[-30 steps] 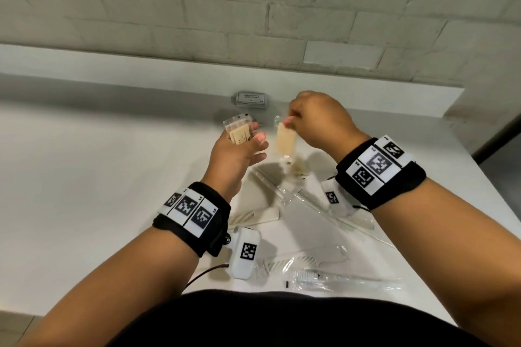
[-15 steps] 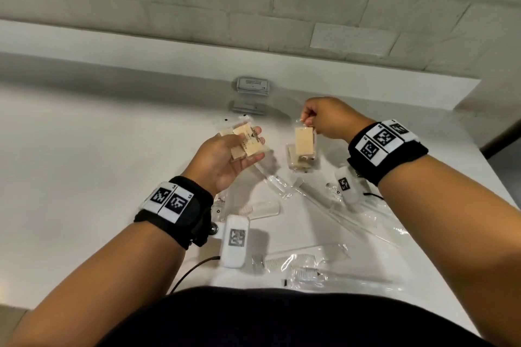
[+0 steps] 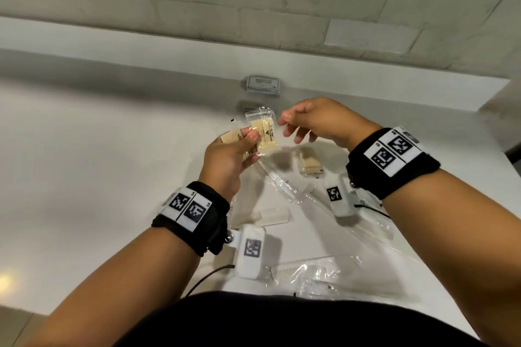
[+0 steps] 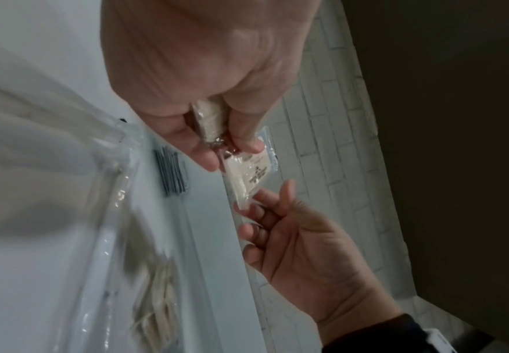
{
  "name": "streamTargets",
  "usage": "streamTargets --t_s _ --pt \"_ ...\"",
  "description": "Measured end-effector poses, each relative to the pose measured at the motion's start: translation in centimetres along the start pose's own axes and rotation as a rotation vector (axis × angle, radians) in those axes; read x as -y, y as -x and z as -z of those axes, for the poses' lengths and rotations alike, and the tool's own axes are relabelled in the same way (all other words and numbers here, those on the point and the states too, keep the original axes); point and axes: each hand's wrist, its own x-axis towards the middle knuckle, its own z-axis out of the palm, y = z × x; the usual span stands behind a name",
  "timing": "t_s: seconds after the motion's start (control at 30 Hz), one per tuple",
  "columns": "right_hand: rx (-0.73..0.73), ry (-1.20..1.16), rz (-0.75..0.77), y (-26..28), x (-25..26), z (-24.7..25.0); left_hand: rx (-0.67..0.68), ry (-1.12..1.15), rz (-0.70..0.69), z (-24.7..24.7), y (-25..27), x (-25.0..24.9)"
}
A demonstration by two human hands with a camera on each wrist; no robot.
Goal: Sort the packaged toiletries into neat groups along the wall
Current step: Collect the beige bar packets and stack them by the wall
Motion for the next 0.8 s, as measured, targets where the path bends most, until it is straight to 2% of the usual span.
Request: streamTargets --t_s 0.07,0.13,0.23,0.33,0.43,0.5,0.57,0.63,0.8 --pt "0.102 -0.060 0.027 1.3 0.9 -0.5 0.024 -0.010 -0.025 -0.7 0.4 -0.3" --pt "0.079 -0.056 0.064 1.8 1.0 -1.3 0.059 -0.016 -0.053 -1.1 0.8 -0.6" --pt "-0.137 -0.105 0.169 2.2 0.7 -2.1 0.109 0.005 -0.058 -1.4 1.2 -1.2" --pt "-0.370 -0.103 0.368 2.3 -0.1 -2.5 0.150 0.069 0.048 -1.4 1.6 -2.1" --pt "-0.399 -0.119 0.439 3.2 -0.3 -3.3 0.220 0.055 0.075 -1.3 2.3 -2.6" --pt "-0.405 -0.160 0.427 3.7 -0.1 -3.4 0.207 0.061 0.018 -1.2 2.5 -2.7" --pt "-0.404 -0.289 0.324 4.1 0.4 -3.0 0.193 0.063 -0.032 -1.1 2.6 -2.7" --pt "-0.335 -0.402 0.215 4.4 0.9 -2.6 0.198 0.048 -0.057 -1.1 2.8 -2.8" --pt "-0.270 -0.399 0.143 4.7 1.7 -2.2 0.227 0.008 -0.112 -1.5 3.5 -2.8"
